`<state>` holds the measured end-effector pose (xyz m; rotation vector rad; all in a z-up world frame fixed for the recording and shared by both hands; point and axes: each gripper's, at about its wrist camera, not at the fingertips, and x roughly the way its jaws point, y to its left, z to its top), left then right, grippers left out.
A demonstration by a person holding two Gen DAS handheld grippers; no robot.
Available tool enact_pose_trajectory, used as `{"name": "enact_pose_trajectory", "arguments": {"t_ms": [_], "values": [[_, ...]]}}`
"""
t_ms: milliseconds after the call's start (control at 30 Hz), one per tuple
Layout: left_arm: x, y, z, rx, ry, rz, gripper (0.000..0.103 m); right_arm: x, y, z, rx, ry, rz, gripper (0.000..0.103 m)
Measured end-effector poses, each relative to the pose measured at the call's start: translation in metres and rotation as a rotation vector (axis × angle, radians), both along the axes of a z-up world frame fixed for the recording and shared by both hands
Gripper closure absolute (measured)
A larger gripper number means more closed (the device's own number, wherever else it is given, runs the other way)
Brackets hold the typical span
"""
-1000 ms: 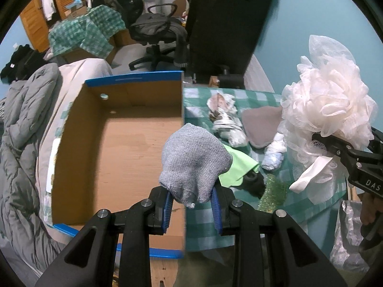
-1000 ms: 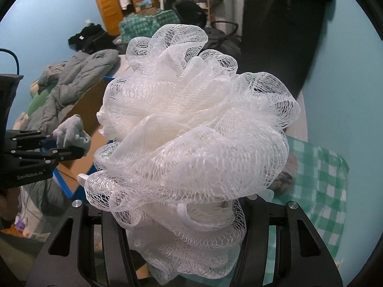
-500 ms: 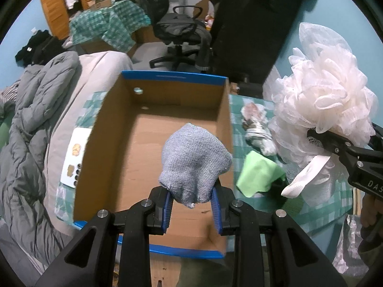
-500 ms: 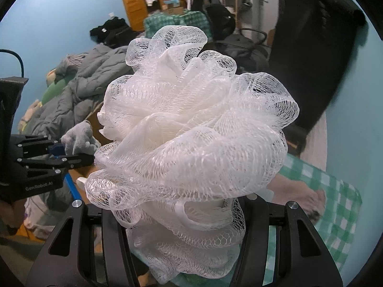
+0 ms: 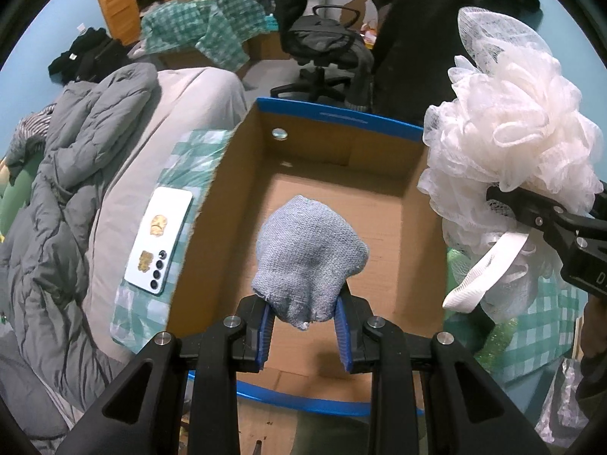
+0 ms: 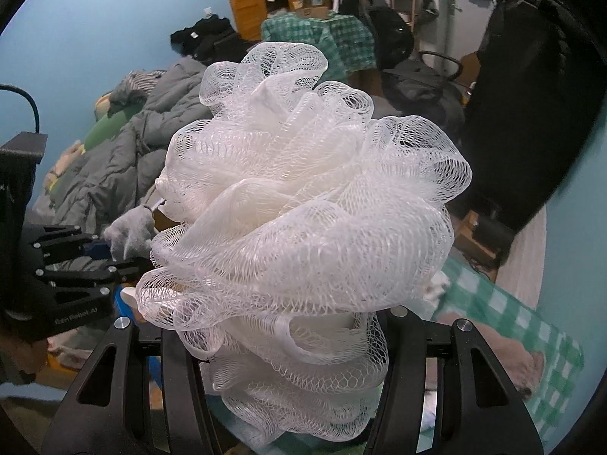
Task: Organize soft objects
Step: 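Carry the sock and puff into the box and release both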
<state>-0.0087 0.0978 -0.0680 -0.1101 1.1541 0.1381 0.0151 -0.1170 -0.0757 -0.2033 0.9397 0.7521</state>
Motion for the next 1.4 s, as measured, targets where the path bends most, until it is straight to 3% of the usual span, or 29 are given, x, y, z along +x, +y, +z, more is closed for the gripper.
{"name": "enact_pose_trajectory", "arguments": {"t_ms": [600, 733, 833, 900, 1400], "values": [[0.013, 0.029, -0.032, 0.005, 0.066, 0.011, 0.074, 0.024, 0.067, -0.025, -0.046, 0.075, 0.07, 0.046], [0.016, 0.029, -0.037, 0.024, 0.089, 0.014, 0.067, 0.032, 0.073, -0.033, -0.072, 0.127, 0.045, 0.04], [0.015, 0.03, -0.038, 0.029, 0.087, 0.013, 0.055, 0.031, 0.075, -0.03, -0.071, 0.12, 0.033, 0.036], [0.014, 0.031, -0.037, 0.041, 0.078, 0.019, 0.048, 0.03, 0.076, -0.028, -0.079, 0.107, 0.029, 0.024], [0.0, 0.024, -0.021, 0.033, 0.057, 0.025, 0.046, 0.022, 0.064, -0.016, -0.063, 0.085, 0.012, 0.021]]}}
